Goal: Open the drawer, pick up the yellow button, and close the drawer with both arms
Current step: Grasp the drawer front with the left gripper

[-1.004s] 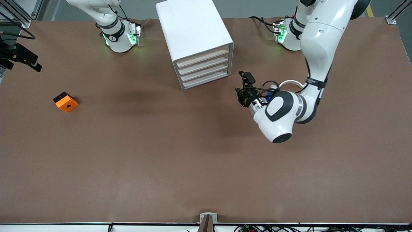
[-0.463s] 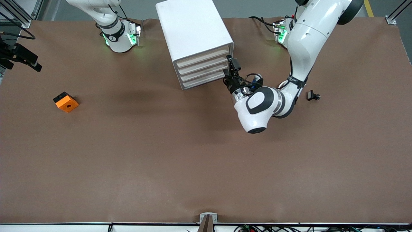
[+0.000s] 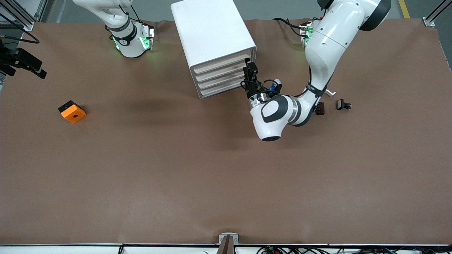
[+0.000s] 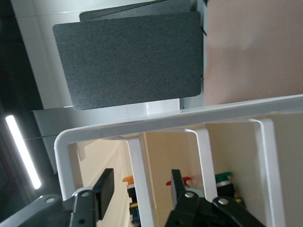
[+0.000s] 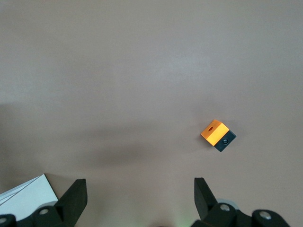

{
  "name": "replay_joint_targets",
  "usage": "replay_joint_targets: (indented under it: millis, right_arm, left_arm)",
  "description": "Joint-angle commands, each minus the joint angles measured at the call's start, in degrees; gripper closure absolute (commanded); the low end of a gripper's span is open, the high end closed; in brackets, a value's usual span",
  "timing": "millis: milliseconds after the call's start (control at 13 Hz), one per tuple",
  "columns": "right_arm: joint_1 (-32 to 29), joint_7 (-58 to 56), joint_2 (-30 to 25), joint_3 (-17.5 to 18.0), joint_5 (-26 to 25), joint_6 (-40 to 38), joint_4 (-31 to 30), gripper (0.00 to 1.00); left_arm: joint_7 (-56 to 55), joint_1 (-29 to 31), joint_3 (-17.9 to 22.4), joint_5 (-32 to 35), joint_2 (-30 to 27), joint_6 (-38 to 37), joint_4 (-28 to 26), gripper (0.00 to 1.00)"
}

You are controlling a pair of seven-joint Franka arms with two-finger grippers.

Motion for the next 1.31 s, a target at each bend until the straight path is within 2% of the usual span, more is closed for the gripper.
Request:
replay_joint_targets:
  millis: [0,232,540,772,926,1081,1235]
  right_arm:
    - [-0.87,-0.99,-1.90,0.67,-0.02,0.42,-1.87,0.00]
    - [-0.87,-0.99,-1.90,0.67,-0.02,0.42,-1.87,0.00]
    - [-0.87,-0.90,-1.90,0.67,-0.02,0.42,-1.96,0.00]
    - [-0.87,-0.90,-1.90,0.67,-0.02,0.42,-2.05,0.00]
    - [-0.87,-0.90,-1.82,0.67,-0.02,0.34,-1.96,0.00]
    - [-0.96,-0.99,-1.55,0.67,0.07,0.07,-1.52,0.00]
    - [-1.05,-0.90,-1.46,0.49,0.07,-0.63,-1.17,0.00]
  left_arm:
    - [-1.86,-0.62,0.05,-2.02,-1.05,-0.55,-2.61,0.44]
    - [-2.49,-1.85,0.05,-2.11,-1.05,-0.55,-3.05,0.44]
    - [-2.49,-3.26,0.05,-2.98,-1.14,-0.55,-3.14,0.66]
    - [-2.40,-4.22,0.05,-4.39,-1.14,0.06,-3.06,0.71]
    - [-2.40,-4.57,0.05,-4.39,-1.14,0.24,-3.06,0.88]
    - [-2.40,-4.58,0.14,-4.39,-1.14,0.33,-3.06,0.98]
    - [-2.40,-4.58,0.14,-4.39,-1.14,0.85,-2.97,0.99]
